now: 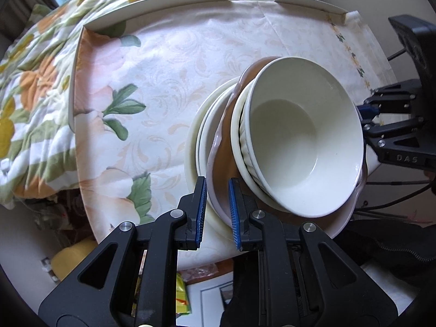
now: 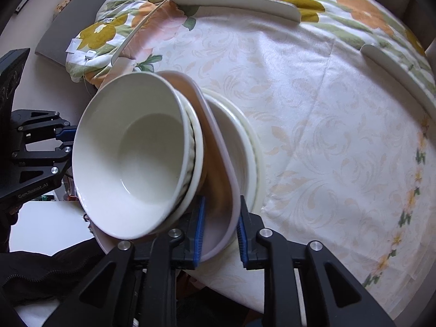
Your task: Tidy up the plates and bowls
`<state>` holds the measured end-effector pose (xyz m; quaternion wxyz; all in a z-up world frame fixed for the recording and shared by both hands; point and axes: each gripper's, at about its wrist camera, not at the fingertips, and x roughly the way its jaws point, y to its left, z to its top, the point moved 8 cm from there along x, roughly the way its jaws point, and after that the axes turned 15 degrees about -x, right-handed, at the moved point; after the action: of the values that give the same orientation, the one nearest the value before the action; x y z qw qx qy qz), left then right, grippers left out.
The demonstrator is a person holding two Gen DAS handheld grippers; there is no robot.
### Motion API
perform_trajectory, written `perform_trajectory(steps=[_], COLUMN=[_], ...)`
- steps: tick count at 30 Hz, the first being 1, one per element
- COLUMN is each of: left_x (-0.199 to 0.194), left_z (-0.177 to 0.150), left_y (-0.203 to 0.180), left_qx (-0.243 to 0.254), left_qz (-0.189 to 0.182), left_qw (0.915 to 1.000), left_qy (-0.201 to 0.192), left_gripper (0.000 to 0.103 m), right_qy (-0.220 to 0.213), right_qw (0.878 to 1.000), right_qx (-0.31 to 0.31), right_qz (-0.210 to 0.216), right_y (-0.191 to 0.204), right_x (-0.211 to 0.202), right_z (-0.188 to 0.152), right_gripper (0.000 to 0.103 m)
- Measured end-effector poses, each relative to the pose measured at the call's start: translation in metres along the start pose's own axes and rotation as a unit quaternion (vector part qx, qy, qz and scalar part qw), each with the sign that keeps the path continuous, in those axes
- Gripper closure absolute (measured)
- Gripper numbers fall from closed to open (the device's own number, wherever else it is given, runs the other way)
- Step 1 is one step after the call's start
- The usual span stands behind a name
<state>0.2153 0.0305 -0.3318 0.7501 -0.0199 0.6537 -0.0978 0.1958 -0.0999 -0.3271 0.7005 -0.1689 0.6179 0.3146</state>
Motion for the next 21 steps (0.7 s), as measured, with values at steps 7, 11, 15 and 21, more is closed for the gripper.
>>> perform_trajectory(steps=[7, 11, 15, 21], left_x=[-0.008, -0.011, -0.018, -0.051], left_z=[-0.003, -0.007, -0.011, -0.030], left_y=[0.000, -0.002, -0.003, -0.004], left_qx=[0.018, 0.026, 0.028, -0.004], left_qz=[0.008, 0.003, 0.008, 0.011], left_qw=[0.9997, 0.9995, 0.9992, 0.9970], left_qy=[-0.012, -0.014, -0.029, -0.076], left_gripper=[0.089, 0.089, 0.087, 0.002], right_qy=[-0.006, -0.017, -0.038, -0.100], right_qw=[1.000, 0.999, 0.998, 0.993], right_qx=[0.007, 0.028, 0.039, 0.045], right_qz=[-0.028, -0.035, -0.044, -0.052], right_y=[-0.007, -0.007, 0.000, 0.019], right_x=[-0.016, -0.025, -0.038, -0.075], right_z=[-0.008, -0.015, -0.022, -0.035], right_gripper=[0.061, 0.061, 0.061, 0.051])
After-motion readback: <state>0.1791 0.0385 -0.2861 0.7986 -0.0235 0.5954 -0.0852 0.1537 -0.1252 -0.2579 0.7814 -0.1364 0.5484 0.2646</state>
